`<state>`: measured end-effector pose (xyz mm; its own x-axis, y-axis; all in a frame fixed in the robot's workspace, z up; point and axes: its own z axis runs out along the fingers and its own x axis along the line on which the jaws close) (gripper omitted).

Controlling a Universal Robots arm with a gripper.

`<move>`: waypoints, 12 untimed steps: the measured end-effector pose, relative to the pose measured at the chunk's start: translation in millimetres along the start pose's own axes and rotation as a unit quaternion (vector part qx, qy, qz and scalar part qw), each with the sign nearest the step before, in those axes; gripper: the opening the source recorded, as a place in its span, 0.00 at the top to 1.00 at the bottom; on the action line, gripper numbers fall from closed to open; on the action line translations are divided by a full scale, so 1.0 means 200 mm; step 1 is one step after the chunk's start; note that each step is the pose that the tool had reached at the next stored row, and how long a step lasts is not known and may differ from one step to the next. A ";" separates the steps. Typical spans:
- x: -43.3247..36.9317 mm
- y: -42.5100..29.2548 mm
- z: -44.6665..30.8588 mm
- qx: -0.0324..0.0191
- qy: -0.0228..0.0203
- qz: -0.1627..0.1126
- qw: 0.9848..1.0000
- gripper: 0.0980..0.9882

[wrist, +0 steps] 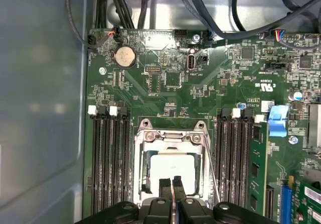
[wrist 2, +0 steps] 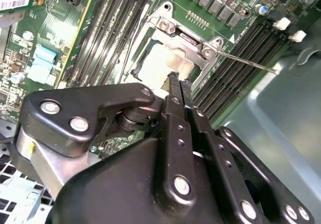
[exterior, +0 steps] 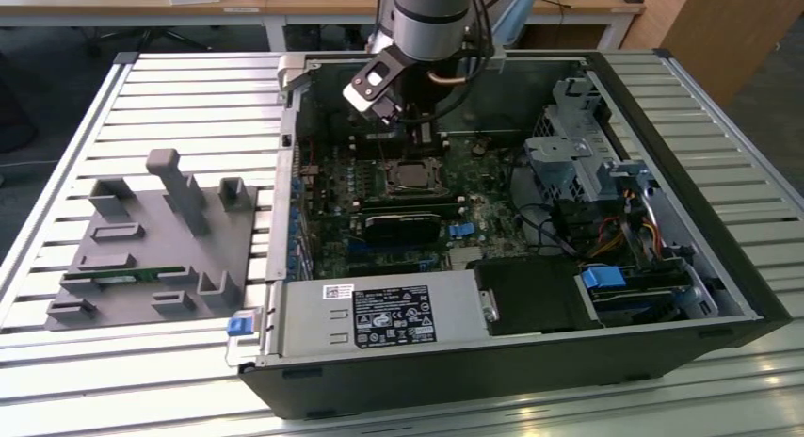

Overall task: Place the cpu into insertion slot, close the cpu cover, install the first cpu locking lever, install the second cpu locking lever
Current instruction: 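Install the first cpu locking lever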

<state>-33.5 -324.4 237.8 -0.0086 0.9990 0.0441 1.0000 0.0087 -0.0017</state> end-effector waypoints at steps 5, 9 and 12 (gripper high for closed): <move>0.002 0.000 -0.042 0.000 0.000 0.000 1.000 0.94; 0.004 0.000 -0.090 0.000 0.000 0.000 1.000 0.94; 0.006 0.000 -0.132 0.000 0.000 0.000 1.000 0.94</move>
<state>-33.5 -324.4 264.1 -0.0086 0.9990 0.0443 1.0000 0.0087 -0.0017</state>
